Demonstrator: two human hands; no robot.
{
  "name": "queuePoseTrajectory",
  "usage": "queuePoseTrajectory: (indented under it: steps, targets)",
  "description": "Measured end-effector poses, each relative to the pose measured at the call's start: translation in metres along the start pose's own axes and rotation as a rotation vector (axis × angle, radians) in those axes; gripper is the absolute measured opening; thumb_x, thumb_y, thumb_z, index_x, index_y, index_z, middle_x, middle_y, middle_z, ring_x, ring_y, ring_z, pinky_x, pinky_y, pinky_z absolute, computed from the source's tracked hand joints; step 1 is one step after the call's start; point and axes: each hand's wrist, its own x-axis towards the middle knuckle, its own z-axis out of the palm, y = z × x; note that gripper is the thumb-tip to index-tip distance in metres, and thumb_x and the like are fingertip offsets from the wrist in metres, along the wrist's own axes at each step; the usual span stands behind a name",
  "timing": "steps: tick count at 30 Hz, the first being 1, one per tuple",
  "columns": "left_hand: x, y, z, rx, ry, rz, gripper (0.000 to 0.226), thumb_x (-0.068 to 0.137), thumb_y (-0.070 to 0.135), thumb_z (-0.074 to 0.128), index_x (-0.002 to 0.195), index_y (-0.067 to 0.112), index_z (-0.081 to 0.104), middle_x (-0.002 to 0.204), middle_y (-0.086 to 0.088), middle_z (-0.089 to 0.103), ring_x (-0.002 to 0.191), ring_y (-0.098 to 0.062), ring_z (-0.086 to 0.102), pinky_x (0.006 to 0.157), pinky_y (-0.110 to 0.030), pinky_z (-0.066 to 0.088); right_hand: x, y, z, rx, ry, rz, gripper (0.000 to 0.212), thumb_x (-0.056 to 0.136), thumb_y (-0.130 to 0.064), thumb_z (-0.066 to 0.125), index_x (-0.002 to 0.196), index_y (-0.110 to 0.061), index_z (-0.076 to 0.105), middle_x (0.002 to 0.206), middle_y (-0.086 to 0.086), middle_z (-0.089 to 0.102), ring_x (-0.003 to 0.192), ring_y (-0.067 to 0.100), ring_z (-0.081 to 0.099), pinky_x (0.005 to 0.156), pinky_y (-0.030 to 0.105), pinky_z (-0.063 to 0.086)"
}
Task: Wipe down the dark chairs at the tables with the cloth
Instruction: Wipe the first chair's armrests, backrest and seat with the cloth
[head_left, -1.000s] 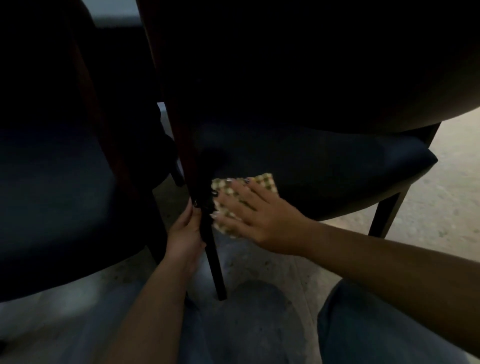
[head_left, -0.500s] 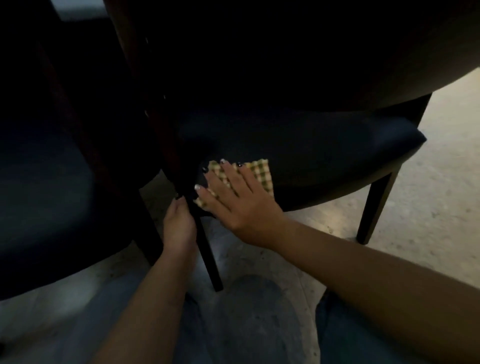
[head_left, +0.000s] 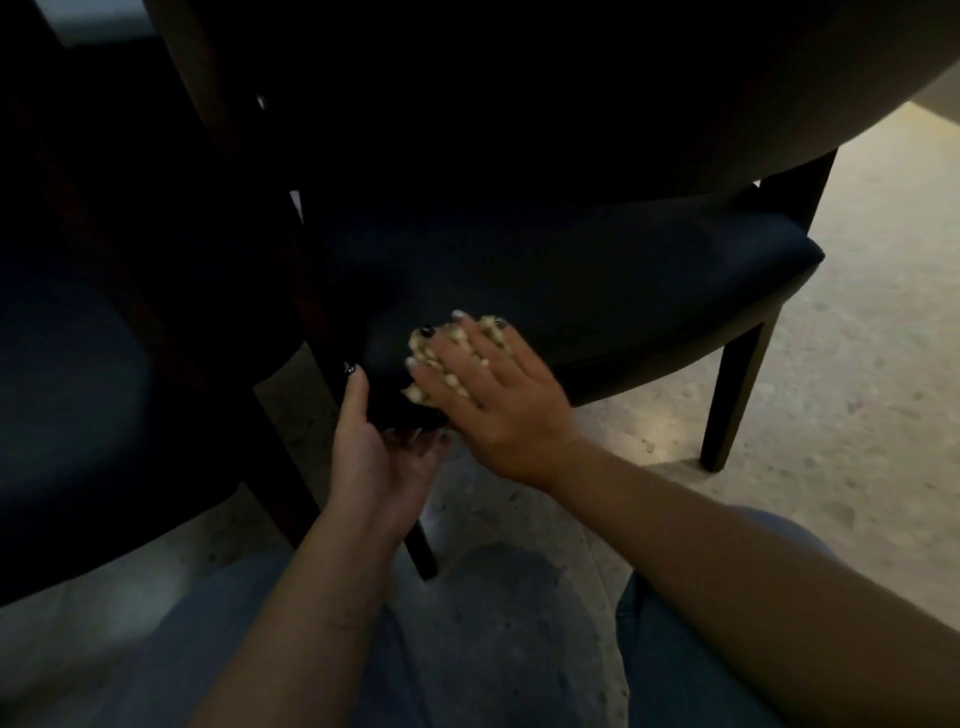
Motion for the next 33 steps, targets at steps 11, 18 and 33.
queuePoseTrajectory:
  steps: [11, 18, 33]
  targets:
    - [0.002, -0.033, 0.024, -0.023, -0.008, -0.03, 0.068, 0.072, 0.054, 0.067, 0.128, 0.017, 0.061, 0.126, -0.009, 0.064, 0.114, -0.024, 0.062, 0.105, -0.04, 0.044, -0.052, 0.084, -0.041, 0.032, -0.147, -0.005, 0.048, 0.091, -0.007, 0.059, 0.137, -0.003, 0.045, 0.139, 0.024, 0.046, 0.134, 0.041, 0.038, 0.114, 0.054, 0.025]
    - [0.004, -0.04, 0.022, 0.052, -0.028, -0.034, 0.075, 0.068, 0.067, 0.06, 0.124, 0.017, 0.065, 0.124, -0.009, 0.066, 0.106, -0.026, 0.068, 0.096, -0.045, 0.049, 0.0, 0.043, -0.035, 0.141, -0.219, 0.241, 0.055, 0.08, -0.017, 0.061, 0.131, 0.001, 0.052, 0.133, 0.024, 0.052, 0.131, 0.04, 0.042, 0.111, 0.052, 0.026]
    - [0.013, -0.067, 0.037, 0.299, -0.082, -0.079, 0.096, 0.063, 0.073, 0.047, 0.139, 0.016, 0.045, 0.113, -0.013, 0.07, 0.105, -0.025, 0.068, 0.093, -0.042, 0.047, -0.085, 0.127, -0.055, 0.168, -0.1, 0.366, 0.047, 0.091, -0.003, 0.045, 0.137, 0.003, 0.044, 0.146, 0.023, 0.039, 0.14, 0.041, 0.026, 0.11, 0.062, 0.025]
